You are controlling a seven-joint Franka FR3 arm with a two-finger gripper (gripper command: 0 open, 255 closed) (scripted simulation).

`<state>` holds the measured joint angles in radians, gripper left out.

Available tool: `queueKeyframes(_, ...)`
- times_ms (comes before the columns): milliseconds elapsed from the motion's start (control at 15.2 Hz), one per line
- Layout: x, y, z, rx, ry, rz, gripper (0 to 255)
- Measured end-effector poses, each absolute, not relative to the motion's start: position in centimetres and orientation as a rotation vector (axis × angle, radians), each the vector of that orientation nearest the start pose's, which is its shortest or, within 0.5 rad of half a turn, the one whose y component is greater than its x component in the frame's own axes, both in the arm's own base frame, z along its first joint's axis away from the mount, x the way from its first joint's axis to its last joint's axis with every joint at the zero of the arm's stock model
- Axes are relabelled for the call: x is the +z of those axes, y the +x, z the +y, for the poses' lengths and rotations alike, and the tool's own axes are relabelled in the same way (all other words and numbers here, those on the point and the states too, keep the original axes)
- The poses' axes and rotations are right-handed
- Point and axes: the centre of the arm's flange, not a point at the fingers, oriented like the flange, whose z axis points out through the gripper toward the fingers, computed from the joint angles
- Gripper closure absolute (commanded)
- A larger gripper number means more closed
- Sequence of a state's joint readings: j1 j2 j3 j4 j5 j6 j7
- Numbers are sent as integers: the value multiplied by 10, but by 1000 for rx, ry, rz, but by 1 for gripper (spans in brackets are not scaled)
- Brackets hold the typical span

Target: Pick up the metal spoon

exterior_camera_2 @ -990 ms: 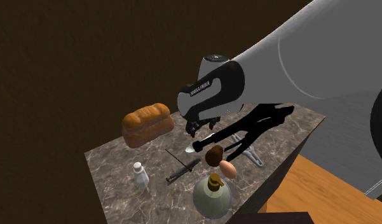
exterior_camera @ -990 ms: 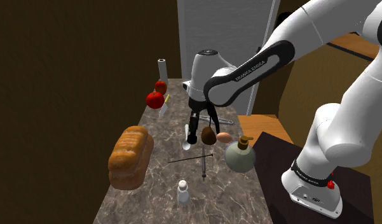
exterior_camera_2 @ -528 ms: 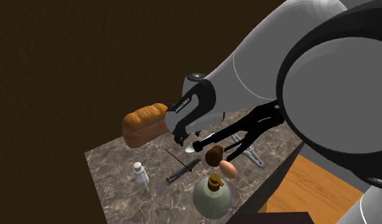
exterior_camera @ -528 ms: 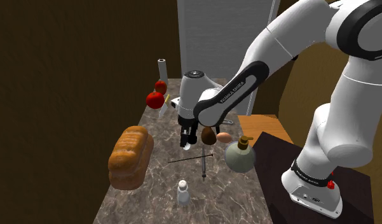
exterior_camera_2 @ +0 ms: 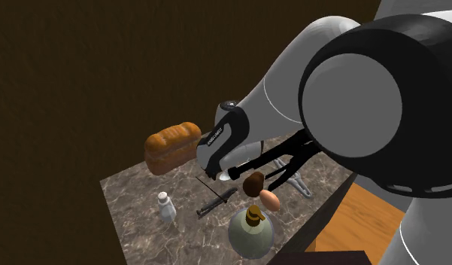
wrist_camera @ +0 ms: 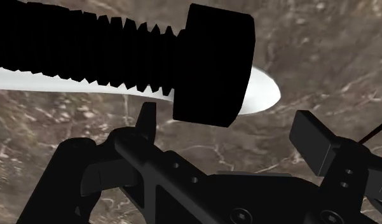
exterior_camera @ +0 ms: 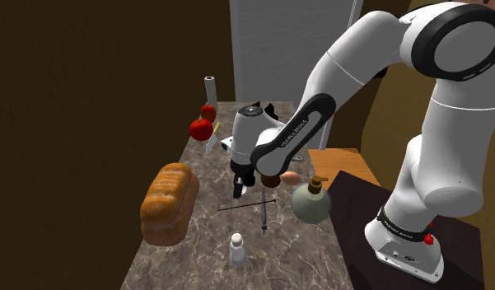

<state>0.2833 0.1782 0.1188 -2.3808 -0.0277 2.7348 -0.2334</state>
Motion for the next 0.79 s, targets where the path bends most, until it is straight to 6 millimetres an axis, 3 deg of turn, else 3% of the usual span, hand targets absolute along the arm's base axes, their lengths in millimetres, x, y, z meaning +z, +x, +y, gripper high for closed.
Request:
queueKeyframes(66, 263, 481, 207, -275, -2941, -1001, 255)
queueKeyframes(792, 265, 482, 207, -278, -2940, -1002, 255)
